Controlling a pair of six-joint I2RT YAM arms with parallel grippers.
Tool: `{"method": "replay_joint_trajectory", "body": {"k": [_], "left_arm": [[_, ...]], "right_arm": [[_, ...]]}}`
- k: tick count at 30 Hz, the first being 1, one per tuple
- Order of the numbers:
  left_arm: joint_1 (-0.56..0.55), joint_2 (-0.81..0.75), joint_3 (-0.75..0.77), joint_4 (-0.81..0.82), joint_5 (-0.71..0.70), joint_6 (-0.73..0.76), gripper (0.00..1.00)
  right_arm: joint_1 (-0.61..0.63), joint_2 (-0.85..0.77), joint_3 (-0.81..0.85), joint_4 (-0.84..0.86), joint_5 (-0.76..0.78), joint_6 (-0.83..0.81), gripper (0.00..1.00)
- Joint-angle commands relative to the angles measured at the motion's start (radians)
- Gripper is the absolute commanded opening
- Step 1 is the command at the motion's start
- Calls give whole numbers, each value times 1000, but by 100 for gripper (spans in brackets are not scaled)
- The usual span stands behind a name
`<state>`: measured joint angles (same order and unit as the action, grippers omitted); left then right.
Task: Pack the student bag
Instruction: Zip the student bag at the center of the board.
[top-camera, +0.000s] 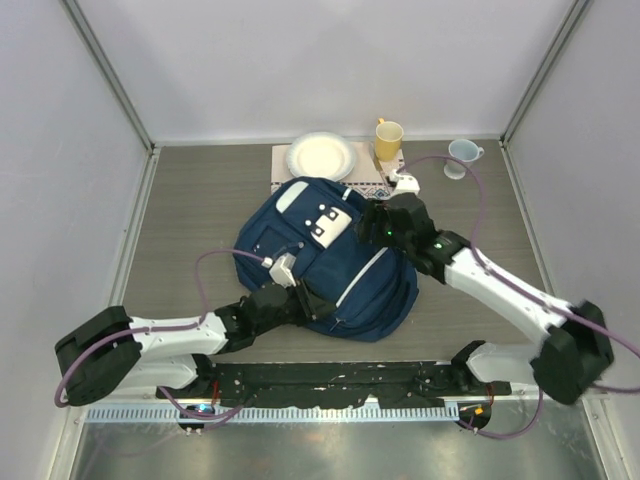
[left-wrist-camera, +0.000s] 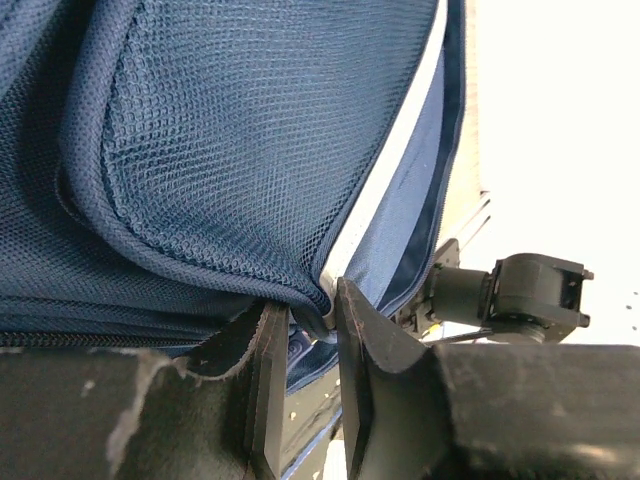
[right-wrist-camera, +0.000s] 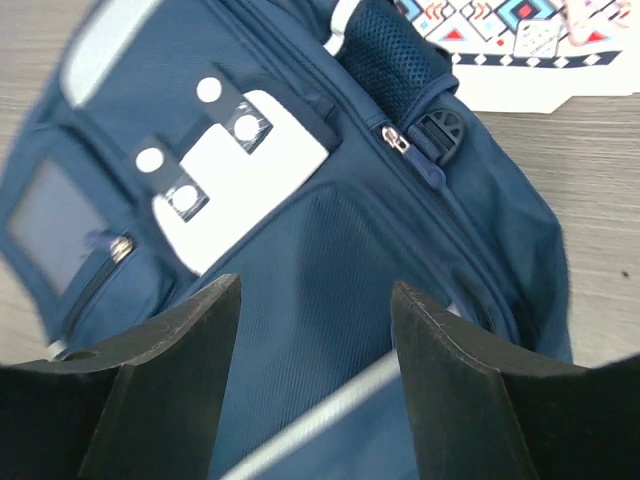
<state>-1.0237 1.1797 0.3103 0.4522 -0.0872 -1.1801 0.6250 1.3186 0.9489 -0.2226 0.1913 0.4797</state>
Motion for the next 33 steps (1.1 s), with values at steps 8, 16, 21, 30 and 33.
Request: {"method": "replay_joint_trajectory", "body": {"k": [8,16,21,30,33], "left_arm": [[1,-106,205,-59,-126,34,20],[1,-45,245,-27,-129,5,17],[1,-32,250,-21,-137,-1,17],[1,-52,225,-14,-152,-7,17],[1,-60,219,-6,-157,-7,17]], "right_arm": [[295,-585,-263,-129,180,270,59],[773,-471,-210,-223,591,459,54],[864,-289,-127,-316,685,600,50],[868,-302,-160,-350,682,740,45],[863,-297,-170,-343,656,734,41]]}}
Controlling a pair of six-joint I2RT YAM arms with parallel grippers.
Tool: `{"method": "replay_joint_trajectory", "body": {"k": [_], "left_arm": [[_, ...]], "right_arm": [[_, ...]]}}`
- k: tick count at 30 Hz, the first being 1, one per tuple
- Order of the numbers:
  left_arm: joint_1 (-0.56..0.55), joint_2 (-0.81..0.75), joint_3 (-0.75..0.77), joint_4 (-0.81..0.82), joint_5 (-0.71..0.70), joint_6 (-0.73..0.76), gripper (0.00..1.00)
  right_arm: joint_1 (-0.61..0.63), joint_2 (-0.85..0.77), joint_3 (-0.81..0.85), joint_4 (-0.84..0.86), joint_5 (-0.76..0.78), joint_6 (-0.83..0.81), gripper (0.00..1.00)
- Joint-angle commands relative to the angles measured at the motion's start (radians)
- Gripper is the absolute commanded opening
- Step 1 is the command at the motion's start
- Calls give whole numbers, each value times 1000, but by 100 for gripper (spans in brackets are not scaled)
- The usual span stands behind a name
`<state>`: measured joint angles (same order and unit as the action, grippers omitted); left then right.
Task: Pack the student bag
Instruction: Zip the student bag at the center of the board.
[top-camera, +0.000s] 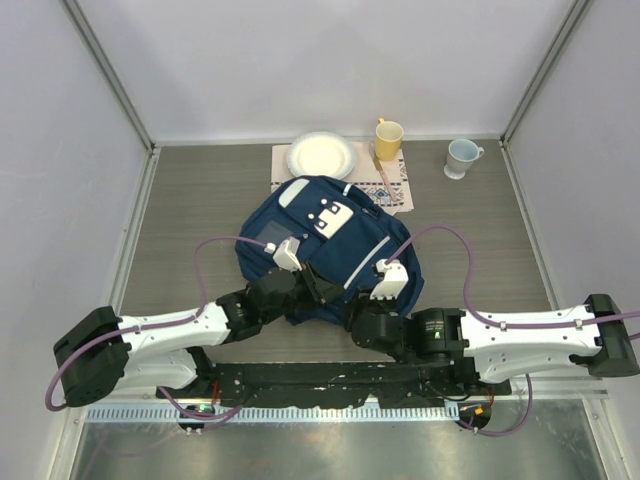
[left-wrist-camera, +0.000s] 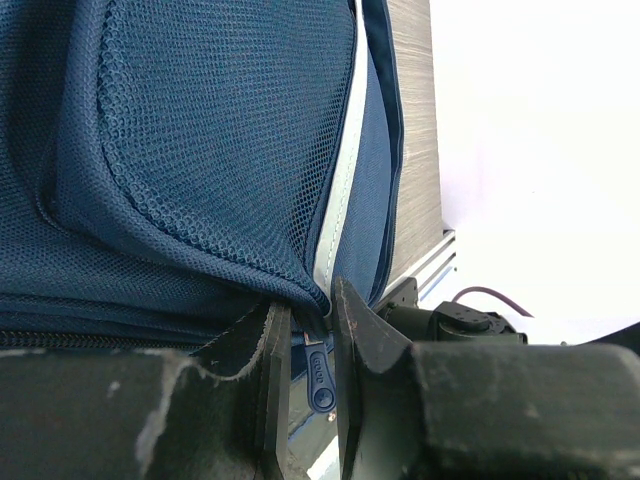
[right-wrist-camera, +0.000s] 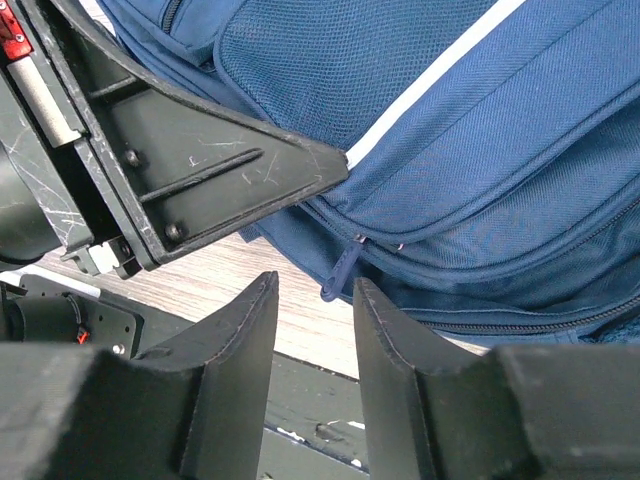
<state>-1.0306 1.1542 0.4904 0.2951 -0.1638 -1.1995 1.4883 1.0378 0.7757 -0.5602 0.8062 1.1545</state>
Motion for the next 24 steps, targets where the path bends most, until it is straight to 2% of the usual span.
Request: {"method": "replay_joint_trajectory", "body": {"k": [1,17,24], "left_arm": [[7,-34,37,153,-80,12,17],[7,-39,16,174,-74,3,17],[6,-39,17,174,-77,5,17]], "right_arm": [[-2,-21,0,-4,34,63,40],[-164,-44,-127,209,-191,25,38],[-183,1,-122,258,-245,10,36]]}}
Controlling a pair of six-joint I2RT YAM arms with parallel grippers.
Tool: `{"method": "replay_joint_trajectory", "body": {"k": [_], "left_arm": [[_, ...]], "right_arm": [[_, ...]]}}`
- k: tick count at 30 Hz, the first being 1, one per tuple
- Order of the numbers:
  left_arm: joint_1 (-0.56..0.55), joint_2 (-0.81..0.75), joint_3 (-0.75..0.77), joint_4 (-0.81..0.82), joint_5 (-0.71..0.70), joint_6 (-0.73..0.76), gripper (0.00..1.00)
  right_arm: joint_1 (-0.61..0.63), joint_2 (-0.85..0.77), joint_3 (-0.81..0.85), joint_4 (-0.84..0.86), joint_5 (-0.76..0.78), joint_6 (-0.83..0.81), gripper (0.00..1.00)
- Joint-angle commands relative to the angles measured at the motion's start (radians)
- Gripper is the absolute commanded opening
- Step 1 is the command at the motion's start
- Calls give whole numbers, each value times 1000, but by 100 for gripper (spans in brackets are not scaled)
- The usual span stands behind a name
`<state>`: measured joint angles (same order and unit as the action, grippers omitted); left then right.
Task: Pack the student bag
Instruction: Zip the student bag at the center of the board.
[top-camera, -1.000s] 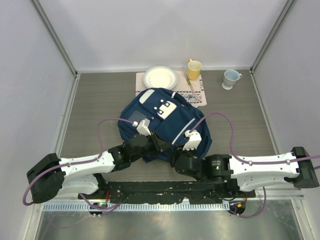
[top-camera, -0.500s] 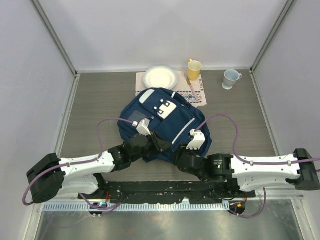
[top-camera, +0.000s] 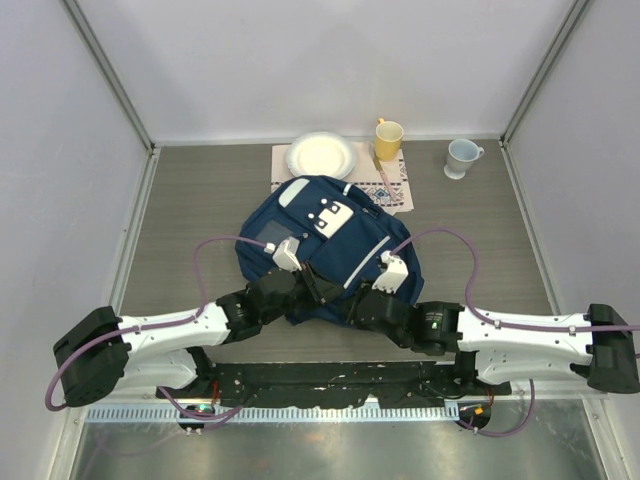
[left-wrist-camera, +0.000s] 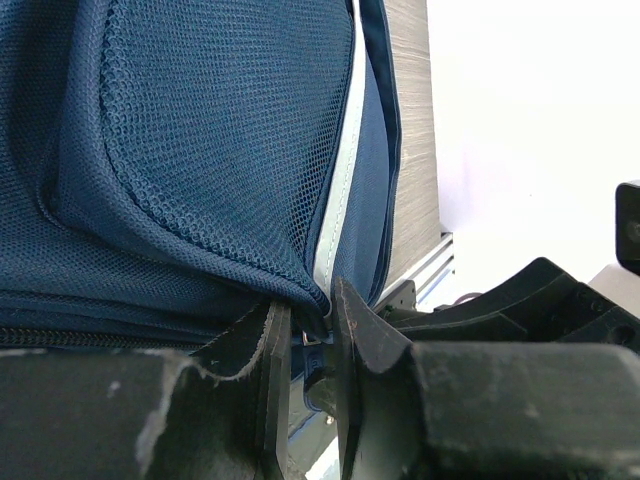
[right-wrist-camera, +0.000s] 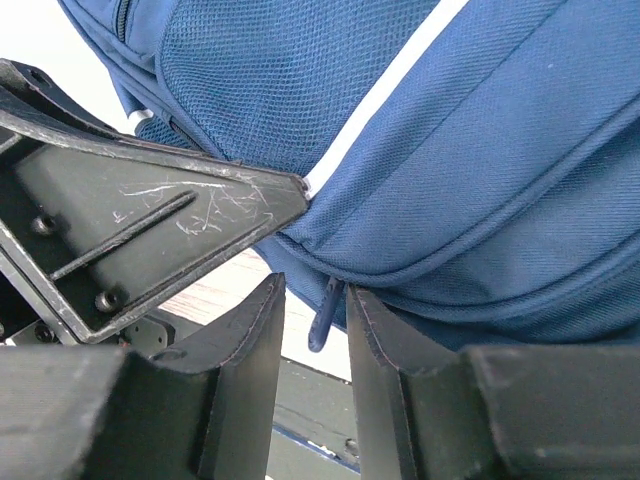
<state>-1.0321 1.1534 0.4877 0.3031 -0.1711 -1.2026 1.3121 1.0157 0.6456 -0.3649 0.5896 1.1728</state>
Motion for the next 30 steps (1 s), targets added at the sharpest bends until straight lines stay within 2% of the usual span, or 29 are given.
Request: {"method": "replay_joint_trajectory", "body": {"k": [1,4,10,15,16,17,26,30], "left_arm": [[9,-38,20,166,-70,8,17],[9,-37,20,166,-70,9,17],[9,-43,19,166,-70,11,17],[9,-49,18,165,-68,14,16],[9,-52,20,162,-68,15,14],[9,-52,25,145,-70,17,14],[9,-80,23,107,-82,29,8],[9,-84,19,99,-80,31,2]], "right_arm": [[-7,27,8,63,-30,-7,36],[-7,41,3,63,-27,1,36],[-8,66,14,34,2,-1,26],[-19,75,19,27,18,-25,9],[-23,72,20,27,21,-30,2],[-28,63,19,30,21,-33,1],[-112,-2,-18,63,-63,-74,1],[-128,-11,-24,61,-83,-90,1]]}}
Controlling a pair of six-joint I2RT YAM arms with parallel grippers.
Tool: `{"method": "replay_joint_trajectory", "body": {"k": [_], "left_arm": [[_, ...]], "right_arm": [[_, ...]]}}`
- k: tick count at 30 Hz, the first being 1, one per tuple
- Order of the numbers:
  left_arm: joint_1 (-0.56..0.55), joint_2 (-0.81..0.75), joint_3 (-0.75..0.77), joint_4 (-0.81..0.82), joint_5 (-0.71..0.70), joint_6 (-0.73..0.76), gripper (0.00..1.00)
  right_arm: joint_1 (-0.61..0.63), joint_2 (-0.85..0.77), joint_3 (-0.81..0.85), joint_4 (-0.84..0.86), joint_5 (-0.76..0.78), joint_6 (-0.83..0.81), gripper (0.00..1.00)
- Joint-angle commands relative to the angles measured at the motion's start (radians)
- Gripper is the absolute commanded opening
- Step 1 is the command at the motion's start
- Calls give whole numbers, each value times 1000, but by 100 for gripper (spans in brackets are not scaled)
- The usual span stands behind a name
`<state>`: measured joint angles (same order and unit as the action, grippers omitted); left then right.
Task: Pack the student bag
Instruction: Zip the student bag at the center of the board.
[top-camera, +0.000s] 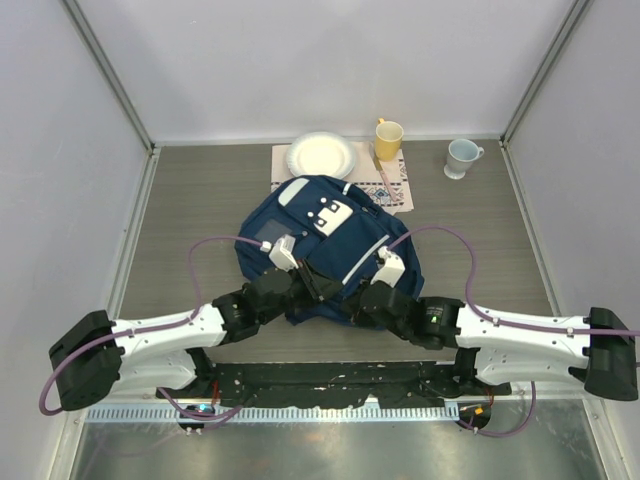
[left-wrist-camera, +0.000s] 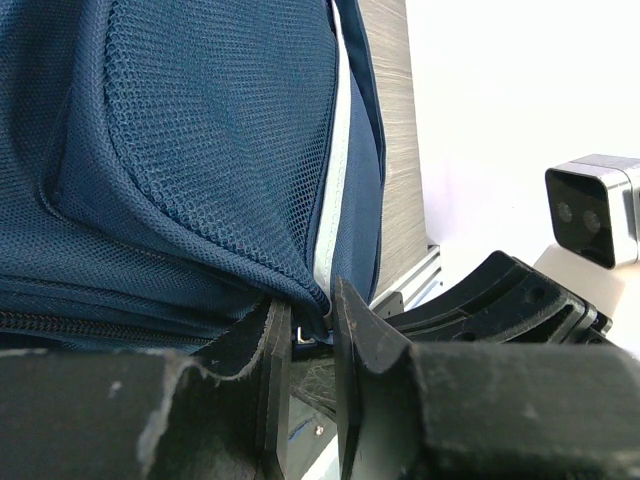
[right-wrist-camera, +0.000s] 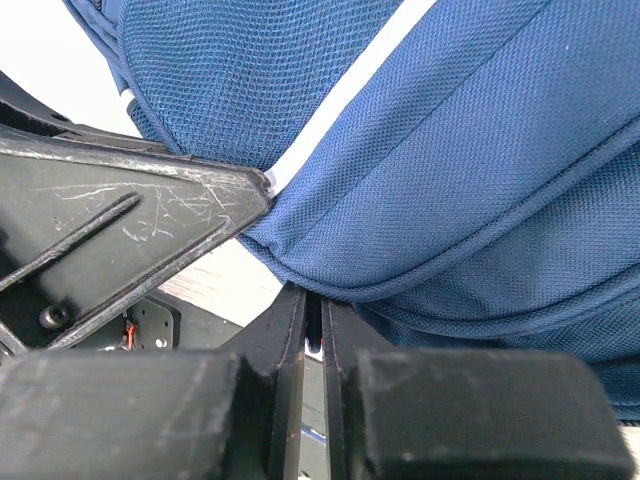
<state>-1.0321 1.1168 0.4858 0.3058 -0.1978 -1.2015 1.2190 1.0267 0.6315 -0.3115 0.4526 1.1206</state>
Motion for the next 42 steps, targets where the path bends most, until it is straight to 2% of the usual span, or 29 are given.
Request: {"method": "replay_joint_trajectory", "body": {"k": [1,13,27,33,38,42], "left_arm": [[9,-49,17,96,-52,28,0],[9,-139,7,-118,-100,77,0],[59,-458,-79,-433,-200,114,0],[150,-492,-90,-499,-112,155,0],[243,-494,-96,-501,-6,175,0],[276,-489,-79,-528,43,203,0]], "right_arm": [[-35,-24,-12,9,52,-42,1],[-90,-24,31,-87,44,-150,1],[-170,-54,53,-153,26,-326,1],[-171,-63,69,-166,8,-459,1],[-180,-63,76,-199,46,-499,1],[-181,-56,73,-201,70,-509,1]]}}
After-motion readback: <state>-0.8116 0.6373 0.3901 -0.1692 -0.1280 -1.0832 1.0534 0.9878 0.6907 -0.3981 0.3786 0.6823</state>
